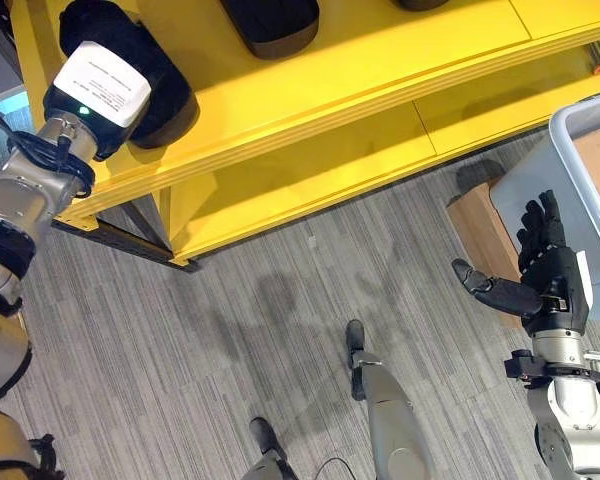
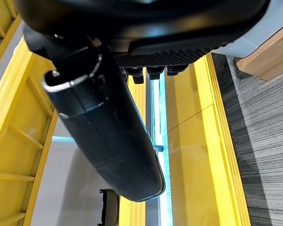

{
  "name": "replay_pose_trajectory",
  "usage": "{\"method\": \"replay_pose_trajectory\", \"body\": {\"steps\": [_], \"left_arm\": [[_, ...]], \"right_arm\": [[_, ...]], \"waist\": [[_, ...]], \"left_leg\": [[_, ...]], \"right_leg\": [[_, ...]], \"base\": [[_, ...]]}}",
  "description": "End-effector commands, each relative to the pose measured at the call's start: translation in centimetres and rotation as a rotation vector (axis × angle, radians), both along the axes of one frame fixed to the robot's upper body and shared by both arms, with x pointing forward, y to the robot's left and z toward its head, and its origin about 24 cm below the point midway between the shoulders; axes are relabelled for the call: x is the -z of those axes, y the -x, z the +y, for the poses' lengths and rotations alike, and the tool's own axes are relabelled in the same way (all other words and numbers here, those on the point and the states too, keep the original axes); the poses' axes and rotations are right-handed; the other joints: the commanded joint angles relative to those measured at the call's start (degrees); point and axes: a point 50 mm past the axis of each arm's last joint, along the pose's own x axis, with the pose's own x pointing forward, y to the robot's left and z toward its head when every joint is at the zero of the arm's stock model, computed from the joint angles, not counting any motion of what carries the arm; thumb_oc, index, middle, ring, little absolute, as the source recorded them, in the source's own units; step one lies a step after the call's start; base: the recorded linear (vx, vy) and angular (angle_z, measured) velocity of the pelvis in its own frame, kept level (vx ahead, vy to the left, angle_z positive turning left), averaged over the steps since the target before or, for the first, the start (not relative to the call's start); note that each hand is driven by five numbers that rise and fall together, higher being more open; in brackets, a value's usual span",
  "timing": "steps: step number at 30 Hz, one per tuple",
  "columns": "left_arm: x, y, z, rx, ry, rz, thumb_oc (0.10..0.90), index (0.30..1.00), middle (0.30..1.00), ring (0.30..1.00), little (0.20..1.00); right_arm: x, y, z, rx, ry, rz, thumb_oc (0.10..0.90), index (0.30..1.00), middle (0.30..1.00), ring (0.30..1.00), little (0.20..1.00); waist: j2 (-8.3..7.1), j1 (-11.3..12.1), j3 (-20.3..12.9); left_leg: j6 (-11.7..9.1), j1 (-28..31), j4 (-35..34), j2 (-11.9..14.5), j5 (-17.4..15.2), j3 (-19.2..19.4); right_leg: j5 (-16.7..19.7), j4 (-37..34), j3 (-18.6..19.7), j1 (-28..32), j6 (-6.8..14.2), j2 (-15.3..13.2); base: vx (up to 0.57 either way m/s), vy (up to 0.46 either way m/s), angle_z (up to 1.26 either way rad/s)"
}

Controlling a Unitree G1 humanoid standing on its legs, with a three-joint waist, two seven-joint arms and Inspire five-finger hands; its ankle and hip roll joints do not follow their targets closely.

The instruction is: Move parts from the plastic box to the shelf.

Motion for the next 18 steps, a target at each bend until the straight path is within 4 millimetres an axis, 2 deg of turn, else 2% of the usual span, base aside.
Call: {"method": "replay_pose_trajectory", "body": {"steps": [1,6,7,10,16,17,18], "left_arm": [[-8.0,2.6,1.7,-0.046,0.101,-0.304,0.900,1.000,1.000,1.000,1.000],[-7.2,2.6,2.0,-0.047,0.137,-0.285,0.900,1.000,1.000,1.000,1.000],[-7.0,2.5,1.8,-0.037,0.136,-0.271,0.900,1.000,1.000,1.000,1.000],[-6.3,2.2,1.5,-0.026,0.138,-0.246,0.900,1.000,1.000,1.000,1.000],[-5.4,1.6,0.6,0.008,0.153,-0.220,0.900,1.000,1.000,1.000,1.000],[14.2,4.1,-6.2,0.313,0.951,-0.002,0.900,1.000,1.000,1.000,1.000],[14.3,4.2,-6.0,0.306,0.954,-0.003,0.900,1.000,1.000,1.000,1.000]], "right_arm": [[-4.9,1.5,-1.0,0.030,0.070,-0.250,0.900,1.000,1.000,1.000,1.000],[-4.6,1.3,-0.9,-0.001,0.029,-0.241,0.900,1.000,1.000,1.000,1.000],[-5.2,1.3,-0.7,-0.012,0.069,-0.260,0.900,1.000,1.000,1.000,1.000],[-5.5,1.1,-1.0,-0.053,-0.030,-0.292,0.900,1.000,1.000,1.000,1.000],[-5.1,0.9,-1.3,-0.053,-0.098,-0.290,0.900,1.000,1.000,1.000,1.000],[6.9,0.0,3.2,-0.209,-0.323,0.315,0.900,1.000,1.000,1.000,1.000],[6.8,0.1,3.2,-0.205,-0.308,0.314,0.900,1.000,1.000,1.000,1.000]], "waist": [[0.49,-2.28,-3.02],[0.40,-1.85,-2.86],[0.46,-1.67,-2.87],[0.48,-1.40,-3.05],[0.38,-1.09,-3.37],[-1.42,4.98,-12.16],[-1.40,5.04,-12.27]], "left_leg": [[5.91,-1.52,7.10,-0.30,-4.22,-2.58],[5.88,-1.76,7.70,-0.37,-4.34,-2.89],[5.88,-1.91,8.06,-0.48,-4.41,-3.09],[5.84,-1.83,8.17,-0.54,-4.41,-3.45],[5.77,-1.47,8.11,-0.74,-4.32,-3.78],[4.29,15.25,3.85,0.95,-1.18,-6.99],[4.29,15.38,3.65,0.94,-1.13,-6.88]], "right_leg": [[-0.93,0.97,3.51,0.72,11.66,-3.24],[-0.79,0.84,3.51,1.20,11.58,-3.35],[-0.83,0.88,3.38,1.58,11.54,-3.48],[-0.62,0.62,3.09,2.48,11.55,-3.96],[-0.27,-0.09,2.70,3.89,11.39,-4.27],[-2.39,-6.83,0.50,25.56,10.78,-7.64],[-2.36,-7.11,0.45,25.80,10.80,-7.58]], "base": [[0.00,0.000,0.00],[-0.01,-0.001,0.00],[0.00,0.000,0.00],[-0.03,-0.010,0.03],[-0.03,-0.002,0.07],[-0.01,0.005,-0.18],[0.01,0.005,-0.29]]}}
